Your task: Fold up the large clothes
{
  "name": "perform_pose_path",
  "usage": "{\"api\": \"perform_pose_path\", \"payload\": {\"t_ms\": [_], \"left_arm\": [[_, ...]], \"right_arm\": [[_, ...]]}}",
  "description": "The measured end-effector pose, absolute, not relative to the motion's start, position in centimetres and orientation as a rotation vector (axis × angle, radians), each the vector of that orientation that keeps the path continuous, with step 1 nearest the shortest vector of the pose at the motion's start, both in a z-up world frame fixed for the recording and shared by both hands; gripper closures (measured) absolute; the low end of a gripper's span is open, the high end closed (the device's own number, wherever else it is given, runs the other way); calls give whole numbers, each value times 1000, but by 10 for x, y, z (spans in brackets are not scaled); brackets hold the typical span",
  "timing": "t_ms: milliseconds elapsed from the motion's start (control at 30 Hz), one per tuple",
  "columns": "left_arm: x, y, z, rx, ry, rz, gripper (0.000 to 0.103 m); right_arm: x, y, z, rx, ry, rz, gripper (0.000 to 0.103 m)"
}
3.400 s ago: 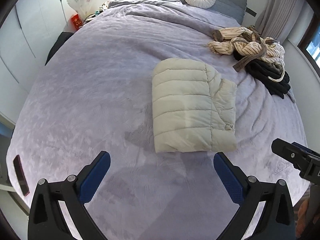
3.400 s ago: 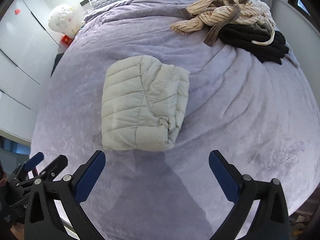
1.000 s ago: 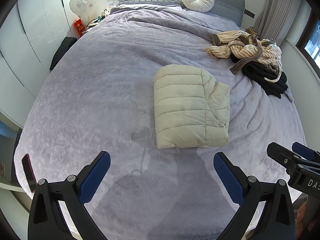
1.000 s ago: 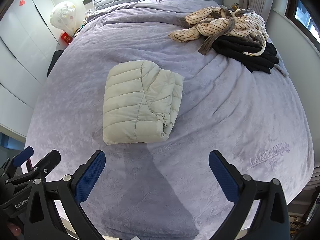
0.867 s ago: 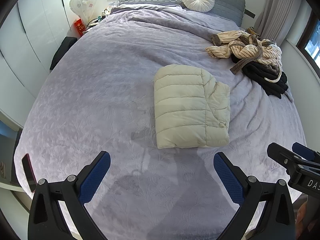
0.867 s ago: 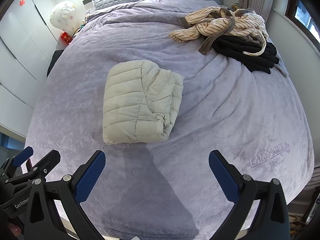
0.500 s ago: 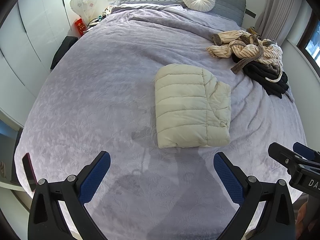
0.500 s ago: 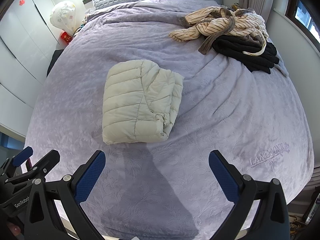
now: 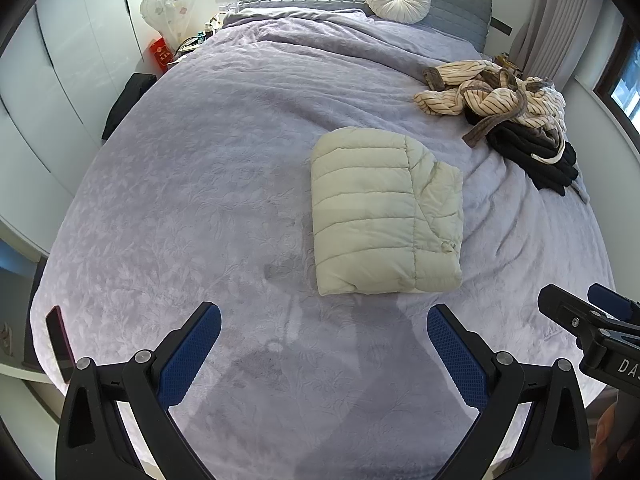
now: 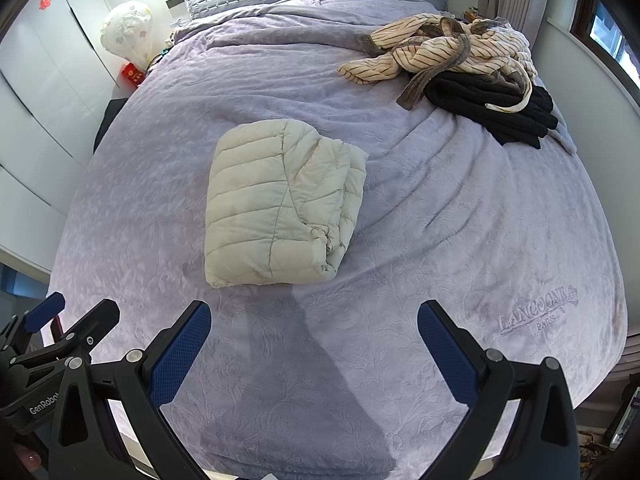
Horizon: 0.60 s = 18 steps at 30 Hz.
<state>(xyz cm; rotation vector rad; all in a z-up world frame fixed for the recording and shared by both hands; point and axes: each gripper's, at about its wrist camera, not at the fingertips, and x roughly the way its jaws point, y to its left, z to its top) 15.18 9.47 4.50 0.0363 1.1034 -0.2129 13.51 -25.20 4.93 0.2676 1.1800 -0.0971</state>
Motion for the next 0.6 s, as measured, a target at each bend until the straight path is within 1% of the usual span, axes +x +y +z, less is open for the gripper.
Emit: {"api": "perform_pose_path", "payload": {"t_ms": [600], "left_arm": [[150,94,45,38,1102,-213,0]], "right_arm": [[134,-248,50,266,1180,-100,0]]}}
